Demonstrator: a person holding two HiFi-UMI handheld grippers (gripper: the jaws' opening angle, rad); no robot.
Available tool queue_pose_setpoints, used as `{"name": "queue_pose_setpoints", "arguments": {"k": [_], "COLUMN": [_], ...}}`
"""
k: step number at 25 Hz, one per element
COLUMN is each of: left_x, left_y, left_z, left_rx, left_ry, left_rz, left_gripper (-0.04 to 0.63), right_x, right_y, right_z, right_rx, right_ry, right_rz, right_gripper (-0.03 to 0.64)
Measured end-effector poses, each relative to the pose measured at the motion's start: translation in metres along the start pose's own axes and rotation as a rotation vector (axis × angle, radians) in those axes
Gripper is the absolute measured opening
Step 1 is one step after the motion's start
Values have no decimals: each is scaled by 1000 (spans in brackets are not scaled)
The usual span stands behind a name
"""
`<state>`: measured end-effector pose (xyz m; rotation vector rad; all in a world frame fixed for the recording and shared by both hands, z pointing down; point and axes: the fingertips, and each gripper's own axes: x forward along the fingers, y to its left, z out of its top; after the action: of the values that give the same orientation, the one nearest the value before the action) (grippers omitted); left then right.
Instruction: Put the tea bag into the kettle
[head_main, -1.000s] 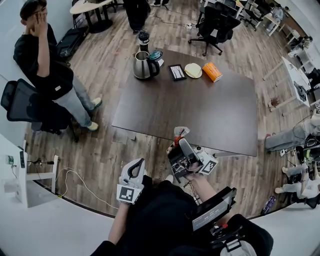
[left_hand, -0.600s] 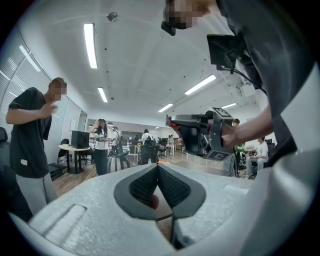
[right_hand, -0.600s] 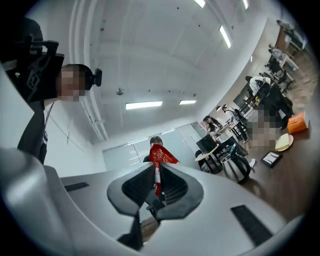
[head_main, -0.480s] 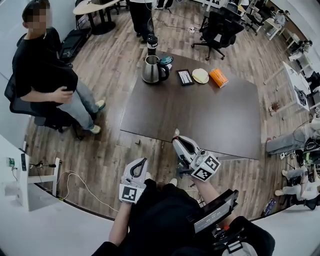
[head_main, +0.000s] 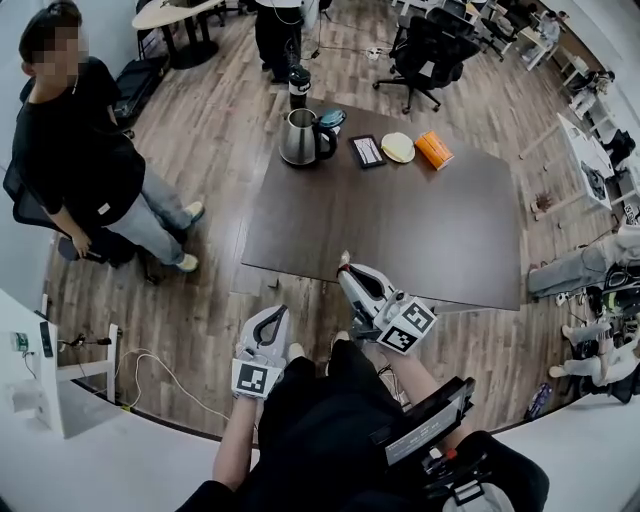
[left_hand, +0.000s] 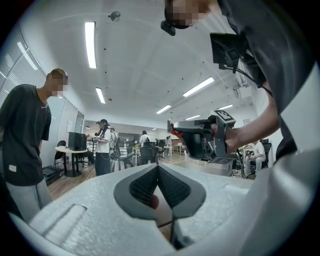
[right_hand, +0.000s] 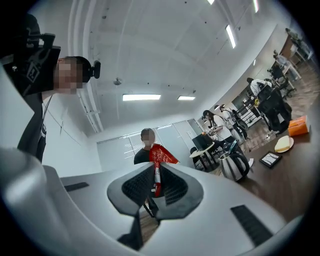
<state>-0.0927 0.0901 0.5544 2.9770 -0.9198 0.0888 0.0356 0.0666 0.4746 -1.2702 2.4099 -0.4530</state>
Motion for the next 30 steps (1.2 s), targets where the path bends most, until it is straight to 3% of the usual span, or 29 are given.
{"name": "queue_pose_setpoints", "arguments": {"k": [15,24,30], "left_x": [127,179,196], "left_y": [-9,-22,-24], "left_z": [21,6,-9], "left_rx": [64,-12,-32], "left_ry": [38,76,121], "left_rz": [-22,78,41], "left_gripper": [3,3,3], "right_x": [11,4,3], "right_y": [-106,-173,-191], "right_z": [25,29,32], "right_rx": [54,85,76], "right_ry": [-5,30,47], "right_rz": [26,73,40], "right_gripper": [37,37,37]}}
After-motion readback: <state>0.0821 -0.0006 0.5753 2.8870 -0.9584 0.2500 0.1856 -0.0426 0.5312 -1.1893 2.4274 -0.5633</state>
